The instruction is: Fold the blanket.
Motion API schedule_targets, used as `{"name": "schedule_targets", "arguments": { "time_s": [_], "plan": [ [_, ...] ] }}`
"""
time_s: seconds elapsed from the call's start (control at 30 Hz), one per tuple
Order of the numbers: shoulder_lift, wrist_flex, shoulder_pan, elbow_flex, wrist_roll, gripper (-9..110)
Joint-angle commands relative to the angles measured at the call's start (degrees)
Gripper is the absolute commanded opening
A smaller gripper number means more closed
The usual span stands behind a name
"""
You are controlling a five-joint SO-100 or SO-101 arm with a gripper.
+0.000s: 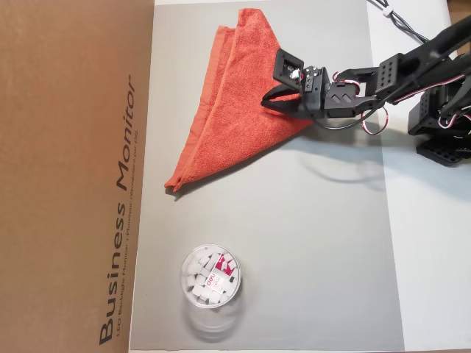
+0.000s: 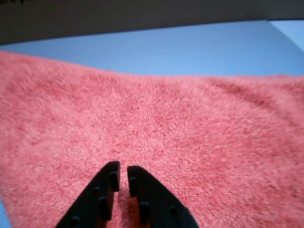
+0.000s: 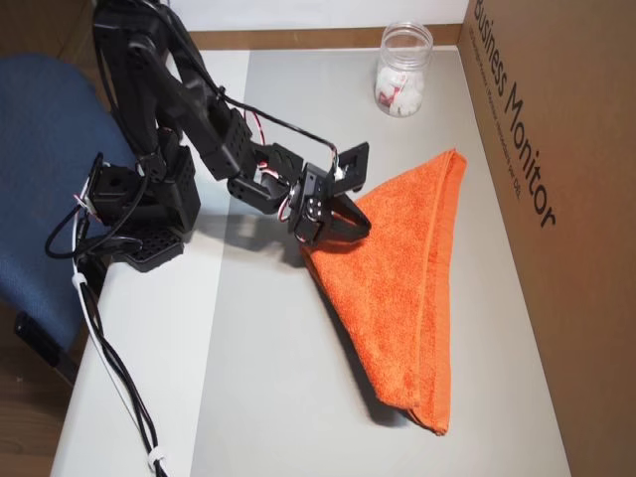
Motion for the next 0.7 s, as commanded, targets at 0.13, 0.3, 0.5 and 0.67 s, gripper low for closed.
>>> {"name": "schedule_targets", "arguments": {
  "time_s": [0.13, 0.3, 0.5, 0.67],
  "plan": [
    [18.37, 14.33, 0.35, 2.29, -0.62, 0],
    [30.5, 26.37, 0.35, 4.31, -0.62, 0],
    [43.86, 43.51, 0.26, 5.8, -0.62, 0],
    [52.21, 56.87, -0.62, 5.89, -0.62, 0]
  ]
}}
